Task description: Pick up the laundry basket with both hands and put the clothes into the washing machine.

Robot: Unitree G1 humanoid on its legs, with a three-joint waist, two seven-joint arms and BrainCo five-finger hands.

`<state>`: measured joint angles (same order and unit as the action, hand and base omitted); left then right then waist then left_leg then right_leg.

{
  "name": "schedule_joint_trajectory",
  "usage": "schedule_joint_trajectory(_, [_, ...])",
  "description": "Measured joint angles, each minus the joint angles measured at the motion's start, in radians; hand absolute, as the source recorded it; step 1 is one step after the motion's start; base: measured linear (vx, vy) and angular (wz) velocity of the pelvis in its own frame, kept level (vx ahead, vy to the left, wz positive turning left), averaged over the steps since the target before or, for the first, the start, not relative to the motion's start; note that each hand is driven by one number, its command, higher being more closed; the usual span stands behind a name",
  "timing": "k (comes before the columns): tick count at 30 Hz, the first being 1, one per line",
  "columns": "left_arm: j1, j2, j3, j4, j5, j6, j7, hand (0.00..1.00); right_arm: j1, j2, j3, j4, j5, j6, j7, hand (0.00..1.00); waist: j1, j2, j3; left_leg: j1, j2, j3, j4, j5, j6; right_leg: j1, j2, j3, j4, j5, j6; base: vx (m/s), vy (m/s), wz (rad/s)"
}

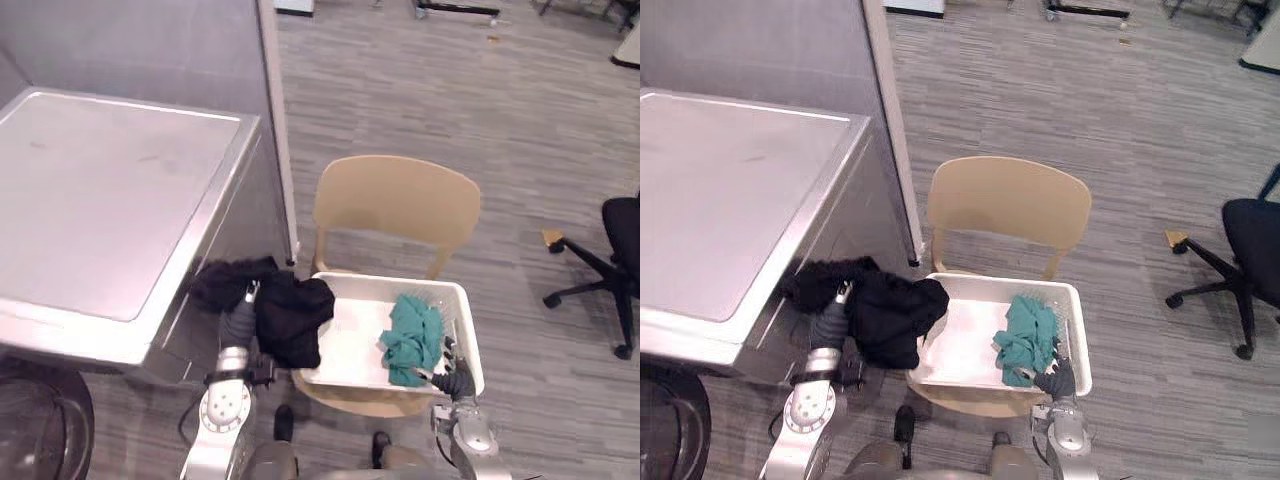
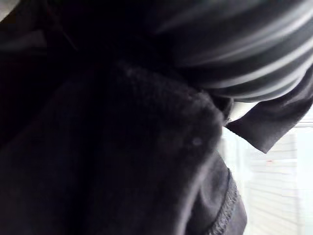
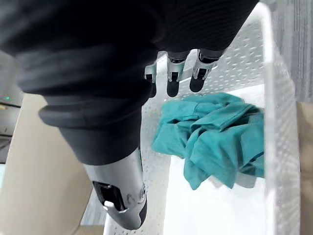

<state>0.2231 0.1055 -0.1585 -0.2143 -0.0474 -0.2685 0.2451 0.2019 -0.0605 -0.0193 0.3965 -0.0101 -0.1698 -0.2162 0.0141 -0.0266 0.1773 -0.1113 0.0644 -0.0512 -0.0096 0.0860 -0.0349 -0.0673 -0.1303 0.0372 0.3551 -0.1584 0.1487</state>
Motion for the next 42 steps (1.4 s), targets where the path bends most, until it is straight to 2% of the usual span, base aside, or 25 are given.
schedule_joint_trajectory(1, [-0.008,-0.002,-0.001,-0.009,-0.006,-0.008,0.002,1.00,0.003,-0.002,0.004,-0.006,0.000,0.000,0.000,0.00,0.002,-0.004,-0.002,-0.002,-0.017,-0.046,0.016,0.007,0.004,-0.003,-0.002,0.005,0.183,-0.050,0.005,0.05,-0.063,1.23])
schedule_joint_trajectory(2, [-0.006,-0.002,0.000,-0.015,-0.015,-0.014,0.004,1.00,0.000,-0.004,0.010,-0.009,0.000,0.000,0.000,0.00,0.003,-0.011,-0.006,-0.009,-0.024,-0.061,0.024,0.012,0.004,0.004,-0.005,0.013,0.236,-0.056,0.008,0.06,-0.137,1.14])
schedule_joint_trajectory(4, [0.004,-0.003,0.004,-0.034,-0.034,-0.027,0.022,1.00,-0.021,-0.016,0.029,-0.034,0.000,-0.004,-0.001,0.00,0.036,-0.038,-0.023,-0.068,-0.046,-0.098,0.077,0.024,-0.010,0.026,-0.003,0.051,0.239,-0.077,-0.008,-0.03,-0.176,0.69])
schedule_joint_trajectory(6, [0.013,-0.021,-0.018,-0.051,-0.052,-0.027,0.026,1.00,-0.092,-0.041,0.031,-0.041,0.001,-0.005,-0.007,0.00,0.092,-0.013,-0.021,-0.156,-0.032,-0.125,0.125,0.033,-0.023,0.057,0.047,0.073,0.100,-0.136,-0.040,-0.15,-0.198,0.38])
schedule_joint_trajectory(7, [0.016,-0.022,-0.027,-0.058,-0.056,-0.028,0.028,1.00,-0.104,-0.041,0.031,-0.052,0.002,-0.006,-0.010,0.00,0.103,-0.015,-0.020,-0.173,-0.032,-0.131,0.131,0.040,-0.033,0.068,0.047,0.073,0.066,-0.161,-0.050,-0.20,-0.222,0.30])
schedule_joint_trajectory(9, [0.027,-0.025,-0.070,-0.068,-0.072,-0.029,0.040,1.00,-0.144,-0.044,0.035,-0.068,0.005,-0.020,-0.028,0.00,0.103,-0.003,-0.014,-0.223,-0.026,-0.185,0.140,0.076,-0.065,0.085,0.072,0.048,-0.018,-0.218,-0.087,-0.26,-0.232,0.55])
schedule_joint_trajectory(10, [0.034,-0.033,-0.090,-0.068,-0.076,-0.028,0.039,1.00,-0.156,-0.057,0.035,-0.067,0.008,-0.020,-0.033,0.00,0.097,0.024,-0.001,-0.231,-0.005,-0.207,0.139,0.099,-0.077,0.094,0.108,0.037,-0.031,-0.222,-0.098,-0.32,-0.212,0.74])
schedule_joint_trajectory(11, [0.037,-0.044,-0.113,-0.069,-0.078,-0.028,0.038,1.00,-0.157,-0.078,0.035,-0.067,0.008,-0.020,-0.042,0.00,0.089,0.055,0.016,-0.227,0.019,-0.206,0.105,0.166,-0.064,0.098,0.154,0.005,-0.025,-0.207,-0.124,-0.43,-0.218,1.04])
schedule_joint_trajectory(12, [0.045,-0.041,-0.129,-0.069,-0.078,-0.028,0.038,1.00,-0.147,-0.092,0.026,-0.067,0.008,-0.020,-0.046,0.00,0.070,0.064,0.016,-0.204,0.032,-0.153,0.022,0.160,0.038,0.098,0.159,-0.064,-0.034,-0.193,-0.151,-0.43,-0.195,1.32])
schedule_joint_trajectory(13, [0.041,-0.041,-0.149,-0.070,-0.080,-0.026,0.038,1.00,-0.133,-0.087,0.016,-0.066,0.009,-0.018,-0.049,0.00,0.054,0.057,0.021,-0.218,0.038,-0.093,0.019,0.015,0.075,0.097,0.153,-0.122,-0.048,-0.175,-0.171,-0.37,-0.151,1.38])
schedule_joint_trajectory(14, [0.033,-0.031,-0.158,-0.070,-0.080,-0.027,0.035,1.00,-0.124,-0.082,0.004,-0.068,0.010,-0.019,-0.054,0.00,0.040,0.039,0.025,-0.252,0.033,-0.040,0.073,-0.024,0.089,0.092,0.134,-0.154,-0.054,-0.167,-0.175,-0.29,-0.130,1.26])
schedule_joint_trajectory(15, [0.025,-0.022,-0.166,-0.070,-0.081,-0.029,0.019,1.00,-0.123,-0.077,-0.013,-0.067,0.011,-0.017,-0.064,0.00,0.027,0.010,0.034,-0.299,0.020,0.037,0.234,-0.025,0.090,0.074,0.096,-0.190,-0.062,-0.142,-0.176,-0.34,-0.133,1.06])
schedule_joint_trajectory(16, [0.026,-0.021,-0.170,-0.069,-0.093,-0.029,0.010,1.00,-0.120,-0.076,-0.017,-0.073,0.012,-0.019,-0.067,0.00,0.023,0.011,0.031,-0.309,0.023,0.090,0.384,-0.036,0.084,0.076,0.076,-0.213,-0.101,-0.103,-0.175,-0.30,-0.094,0.78])
schedule_joint_trajectory(17, [0.026,-0.022,-0.174,-0.068,-0.100,-0.029,0.004,1.00,-0.116,-0.077,-0.018,-0.078,0.013,-0.019,-0.067,0.00,0.022,0.015,0.028,-0.299,0.026,0.101,0.439,-0.057,0.069,0.077,0.072,-0.220,-0.119,-0.084,-0.174,-0.23,-0.004,0.53])
schedule_joint_trajectory(18, [0.026,-0.025,-0.183,-0.065,-0.100,-0.032,-0.007,1.00,-0.107,-0.081,-0.019,-0.085,0.014,-0.019,-0.067,0.00,0.023,0.031,0.019,-0.259,0.038,0.111,0.508,-0.125,0.030,0.076,0.071,-0.235,-0.149,-0.047,-0.171,-0.19,0.065,0.39])
schedule_joint_trajectory(19, [0.025,-0.026,-0.193,-0.057,-0.101,-0.035,-0.015,1.00,-0.102,-0.078,-0.019,-0.085,0.016,-0.019,-0.067,0.00,0.020,0.049,0.008,-0.182,0.048,0.110,0.531,-0.177,0.020,0.076,0.068,-0.248,-0.164,-0.030,-0.165,-0.19,0.087,0.39])
schedule_joint_trajectory(20, [0.024,-0.028,-0.198,-0.048,-0.103,-0.037,-0.023,1.00,-0.097,-0.075,-0.019,-0.085,0.017,-0.019,-0.067,0.00,0.017,0.059,0.002,-0.136,0.054,0.109,0.519,-0.186,0.016,0.076,0.067,-0.256,-0.168,-0.022,-0.159,-0.18,0.116,0.44])
schedule_joint_trajectory(21, [0.024,-0.035,-0.205,-0.033,-0.112,-0.037,-0.029,1.00,-0.094,-0.072,-0.021,-0.085,0.017,-0.019,-0.067,0.00,0.004,0.073,-0.008,-0.029,0.054,0.106,0.397,-0.212,-0.022,0.073,0.066,-0.268,-0.170,-0.014,-0.147,-0.17,0.141,0.50])
schedule_joint_trajectory(22, [0.018,-0.045,-0.218,-0.017,-0.116,-0.038,-0.028,1.00,-0.095,-0.065,-0.022,-0.087,0.017,-0.020,-0.067,0.00,-0.004,0.095,-0.027,0.035,0.048,0.098,0.230,-0.214,-0.036,0.050,0.067,-0.280,-0.168,-0.008,-0.136,-0.21,0.203,0.46])
schedule_joint_trajectory(23, [0.012,-0.044,-0.227,-0.008,-0.117,-0.039,-0.027,1.00,-0.095,-0.063,-0.024,-0.086,0.017,-0.020,-0.068,0.00,-0.003,0.112,-0.038,0.051,0.049,0.097,0.173,-0.214,-0.039,0.036,0.068,-0.283,-0.164,-0.004,-0.130,-0.20,0.210,0.36])
schedule_joint_trajectory(24, [0.000,-0.037,-0.242,0.014,-0.117,-0.039,-0.027,1.00,-0.091,-0.048,-0.021,-0.079,0.017,-0.019,-0.066,0.00,-0.003,0.095,-0.037,0.063,0.035,0.096,0.111,-0.178,-0.052,0.024,0.050,-0.284,-0.165,0.008,-0.112,-0.18,0.207,0.22])
schedule_joint_trajectory(28, [0.017,0.006,-0.238,0.050,-0.117,-0.039,-0.027,1.00,-0.082,-0.009,-0.011,-0.063,0.014,-0.019,-0.063,0.00,0.000,0.057,-0.052,0.089,-0.016,0.114,0.076,-0.151,-0.019,0.037,0.011,-0.264,-0.185,0.044,-0.074,-0.10,0.149,-0.01])
schedule_joint_trajectory(33, [0.019,0.008,-0.240,0.050,-0.117,-0.039,-0.029,1.00,-0.071,-0.010,-0.009,-0.050,0.011,-0.018,-0.061,0.00,0.000,0.047,-0.061,0.086,-0.046,0.118,0.049,-0.135,0.006,0.039,-0.011,-0.254,-0.231,0.086,-0.054,-0.06,0.103,-0.03])
schedule_joint_trajectory(38, [0.027,0.017,-0.227,0.050,-0.116,-0.039,-0.029,1.00,-0.053,-0.009,0.010,-0.017,0.012,-0.017,-0.040,0.00,0.001,0.035,-0.069,0.074,-0.055,0.092,0.051,-0.125,0.016,0.048,-0.014,-0.273,-0.246,0.090,-0.051,0.03,0.014,0.14])
schedule_joint_trajectory(42, [0.032,0.012,-0.203,0.051,-0.117,-0.036,-0.031,1.00,-0.052,-0.011,0.028,-0.008,0.012,-0.017,-0.040,0.00,0.000,0.036,-0.060,-0.040,-0.068,0.011,0.176,-0.157,0.004,0.045,-0.019,-0.374,-0.222,0.062,-0.050,0.00,-0.026,0.72])
